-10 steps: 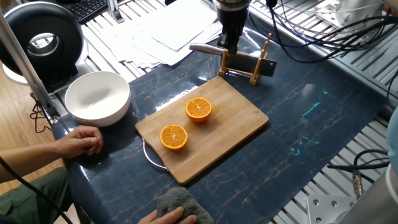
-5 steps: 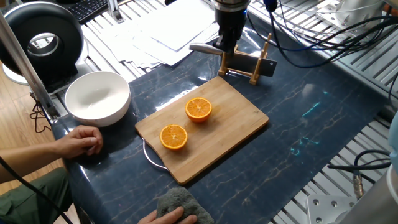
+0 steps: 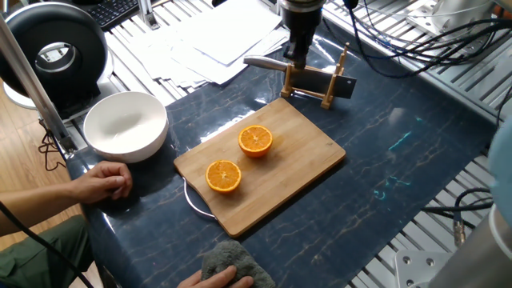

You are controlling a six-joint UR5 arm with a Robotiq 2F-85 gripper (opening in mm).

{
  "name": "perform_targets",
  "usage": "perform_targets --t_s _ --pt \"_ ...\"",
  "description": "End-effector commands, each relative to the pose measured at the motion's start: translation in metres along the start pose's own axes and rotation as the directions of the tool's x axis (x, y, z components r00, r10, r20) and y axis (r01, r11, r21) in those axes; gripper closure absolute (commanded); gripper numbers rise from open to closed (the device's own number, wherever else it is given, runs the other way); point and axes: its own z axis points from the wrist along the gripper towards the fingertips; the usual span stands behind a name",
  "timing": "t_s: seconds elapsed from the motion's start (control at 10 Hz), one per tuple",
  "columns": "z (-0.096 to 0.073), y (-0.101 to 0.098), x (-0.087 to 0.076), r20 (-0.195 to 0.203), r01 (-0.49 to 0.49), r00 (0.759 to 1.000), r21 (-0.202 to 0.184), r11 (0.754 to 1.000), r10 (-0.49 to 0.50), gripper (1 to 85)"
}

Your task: Chop the orange

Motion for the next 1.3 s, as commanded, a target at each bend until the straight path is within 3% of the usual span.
perform_targets --t_s 0.0,0.4,1.2 --pt "0.030 -0.037 -0.001 0.032 0.095 0.995 0.041 0.995 -0.096 44.0" --pt "0.057 -0.054 -0.003 0.038 0.138 0.989 0.073 0.988 -0.141 46.3" --pt "0.084 -0.048 -0.001 0.088 0.174 0.981 0.030 0.984 -0.176 48.7"
